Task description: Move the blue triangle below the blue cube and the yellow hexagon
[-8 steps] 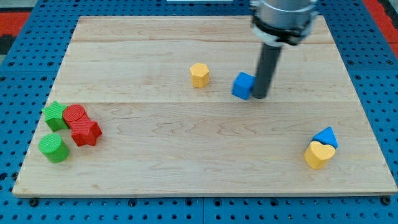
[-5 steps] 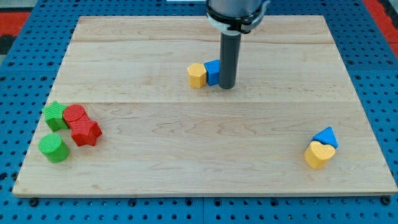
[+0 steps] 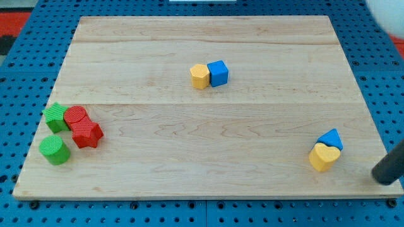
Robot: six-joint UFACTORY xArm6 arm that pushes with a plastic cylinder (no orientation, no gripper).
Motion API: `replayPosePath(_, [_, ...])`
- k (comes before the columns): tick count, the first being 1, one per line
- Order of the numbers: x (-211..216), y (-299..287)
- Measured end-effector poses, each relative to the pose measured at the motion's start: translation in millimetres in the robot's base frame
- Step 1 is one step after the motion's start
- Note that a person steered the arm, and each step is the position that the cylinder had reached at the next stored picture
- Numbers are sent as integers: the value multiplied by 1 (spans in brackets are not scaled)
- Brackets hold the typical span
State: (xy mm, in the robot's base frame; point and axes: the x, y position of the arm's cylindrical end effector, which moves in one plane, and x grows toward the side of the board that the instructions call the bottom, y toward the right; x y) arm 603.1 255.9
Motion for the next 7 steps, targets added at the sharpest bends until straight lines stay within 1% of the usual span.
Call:
replayPosePath(1, [-23, -41])
replayPosePath(2, [-59, -54])
replayPosePath(3, [-70, -72])
replayPosePath(4, [-79, -59])
replayPosePath(5, [-59, -32])
replayPosePath(6, [-50, -16])
replayPosePath(7, [-98, -30])
